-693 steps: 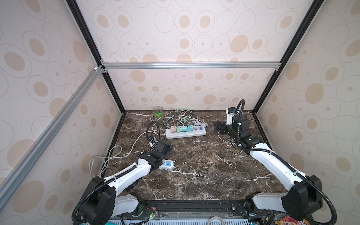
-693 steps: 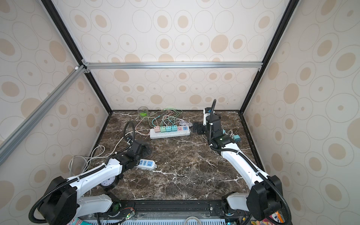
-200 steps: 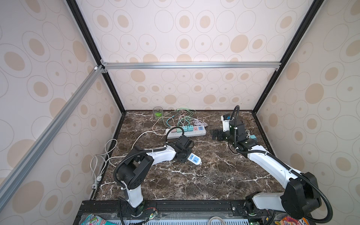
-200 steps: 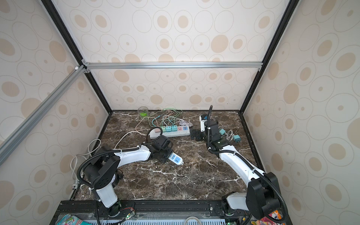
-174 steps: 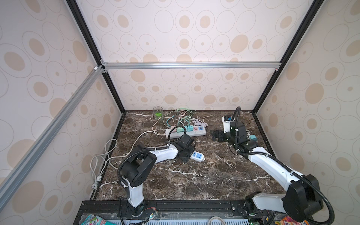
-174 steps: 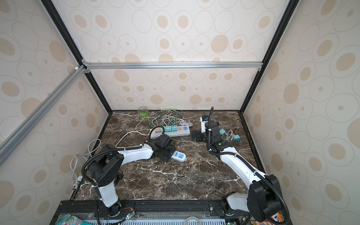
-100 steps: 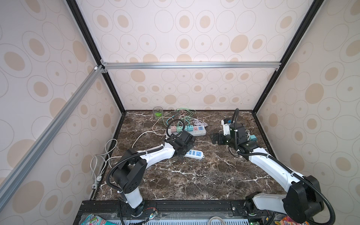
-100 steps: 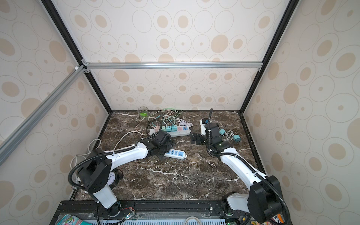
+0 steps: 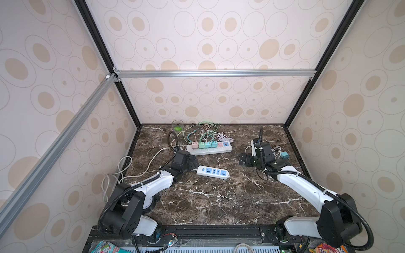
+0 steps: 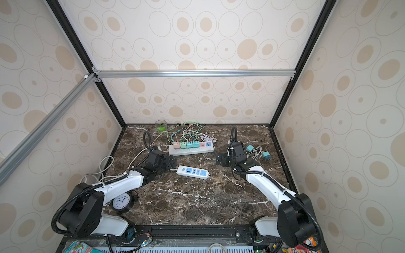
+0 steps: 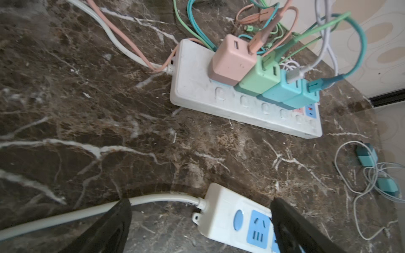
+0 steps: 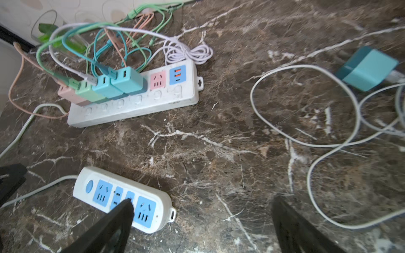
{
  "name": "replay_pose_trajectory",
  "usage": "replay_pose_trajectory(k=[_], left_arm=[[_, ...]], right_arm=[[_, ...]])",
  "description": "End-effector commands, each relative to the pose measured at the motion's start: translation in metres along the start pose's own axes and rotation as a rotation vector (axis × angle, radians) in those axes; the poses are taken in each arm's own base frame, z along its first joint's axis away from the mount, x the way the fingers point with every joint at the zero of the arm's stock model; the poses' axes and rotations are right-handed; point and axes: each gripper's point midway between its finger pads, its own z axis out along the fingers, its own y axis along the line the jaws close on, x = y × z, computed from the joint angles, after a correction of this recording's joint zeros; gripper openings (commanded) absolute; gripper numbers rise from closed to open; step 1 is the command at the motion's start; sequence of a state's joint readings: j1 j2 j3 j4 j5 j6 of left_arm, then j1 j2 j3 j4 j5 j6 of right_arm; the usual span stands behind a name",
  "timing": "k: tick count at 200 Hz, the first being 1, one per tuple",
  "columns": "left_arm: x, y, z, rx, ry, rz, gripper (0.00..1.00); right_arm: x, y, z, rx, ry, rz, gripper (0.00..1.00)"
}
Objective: Insert plugs into power strip
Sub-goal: Rotate the socket at the center of the table.
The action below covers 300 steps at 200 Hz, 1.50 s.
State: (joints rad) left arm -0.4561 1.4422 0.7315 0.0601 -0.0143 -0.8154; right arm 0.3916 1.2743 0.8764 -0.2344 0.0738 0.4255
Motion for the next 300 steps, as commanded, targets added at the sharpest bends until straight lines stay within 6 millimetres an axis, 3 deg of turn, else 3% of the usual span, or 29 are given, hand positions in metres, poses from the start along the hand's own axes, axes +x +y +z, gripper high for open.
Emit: replay_pose_trajectory(k=[1,15,59,87,135,164,195,212,228,265,300], left_arm=[[-0.004,-0.039,0.004,0.173,0.024,0.091,0.98],[0.000,-0.041,0.011,0.191,0.044,0.059,0.98],[0.016,-0.021,0.032,0.115,0.083,-0.055,0.98],[0.027,-0.035,0.040,0.204,0.122,-0.084,0.98],[0.047,-0.044,0.042,0.204,0.162,-0.108,0.98],[0.063,-0.054,0.035,0.217,0.183,-0.125,0.98],[0.074,-0.064,0.031,0.233,0.196,-0.132,0.98],[0.068,-0.065,0.029,0.223,0.170,-0.128,0.98],[0.054,-0.065,0.022,0.207,0.114,-0.104,0.98],[0.032,-0.066,0.006,0.161,0.046,0.018,0.98],[0.016,-0.060,-0.001,0.106,-0.012,0.080,0.98]], right_arm=[[-0.013,-0.006,-0.012,0.034,-0.063,-0.064,1.00],[-0.010,-0.002,-0.011,0.019,-0.032,-0.102,1.00],[0.007,0.015,0.004,-0.061,0.101,-0.081,1.00],[-0.007,-0.006,0.009,0.047,0.023,0.007,1.00],[-0.024,-0.024,0.010,0.015,-0.030,0.128,1.00],[-0.028,-0.083,0.020,0.174,0.033,0.268,0.97],[-0.016,-0.153,0.031,0.328,0.163,0.374,0.91],[-0.010,-0.186,0.036,0.380,0.250,0.405,0.82],[-0.011,-0.214,0.038,0.472,0.271,0.376,0.81],[-0.018,-0.238,0.053,0.555,0.353,0.284,0.83],[-0.026,-0.248,0.072,0.570,0.393,0.260,0.77]])
